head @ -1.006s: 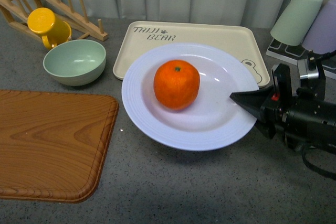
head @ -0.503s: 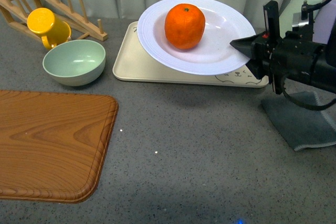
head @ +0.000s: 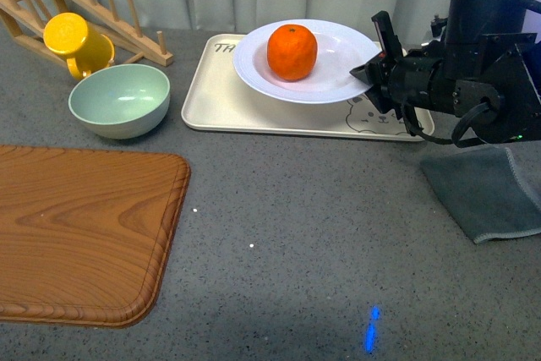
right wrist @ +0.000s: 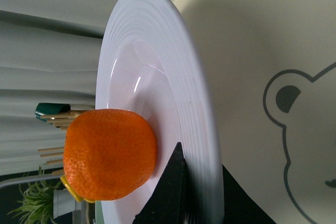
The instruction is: Place orange and plate with both arms
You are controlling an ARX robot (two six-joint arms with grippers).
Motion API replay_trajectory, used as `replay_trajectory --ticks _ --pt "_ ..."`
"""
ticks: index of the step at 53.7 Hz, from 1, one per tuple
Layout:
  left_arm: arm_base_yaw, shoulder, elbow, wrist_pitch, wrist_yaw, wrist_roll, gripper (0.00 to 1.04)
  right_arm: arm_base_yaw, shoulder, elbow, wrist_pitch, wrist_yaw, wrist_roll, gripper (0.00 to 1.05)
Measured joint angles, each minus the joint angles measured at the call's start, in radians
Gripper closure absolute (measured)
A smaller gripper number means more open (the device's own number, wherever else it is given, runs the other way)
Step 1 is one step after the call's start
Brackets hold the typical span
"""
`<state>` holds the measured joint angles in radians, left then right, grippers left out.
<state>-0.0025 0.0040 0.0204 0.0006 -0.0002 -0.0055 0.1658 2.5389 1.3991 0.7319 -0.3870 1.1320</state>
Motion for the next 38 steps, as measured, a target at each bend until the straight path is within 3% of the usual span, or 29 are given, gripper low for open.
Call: replay_trajectory --ticks 19,25,30,38 --pt "0.0 0.0 0.0 0.0 0.0 0.0 0.06 0.011 0.035 0.105 -0.215 0.087 -0.062 1.01" --pt "0.0 0.0 0.0 0.0 0.0 0.0 0.06 0.01 0.031 0.094 -0.211 0.086 -0.084 0.83" --pt "0.0 0.0 0.0 0.0 0.0 0.0 0.06 0.0 0.012 0.05 -0.22 0.113 -0.126 0.61" --pt "0.0 0.0 0.0 0.0 0.0 0.0 0.06 -0.02 -0.042 0.01 -0.217 0.136 -0.171 0.37"
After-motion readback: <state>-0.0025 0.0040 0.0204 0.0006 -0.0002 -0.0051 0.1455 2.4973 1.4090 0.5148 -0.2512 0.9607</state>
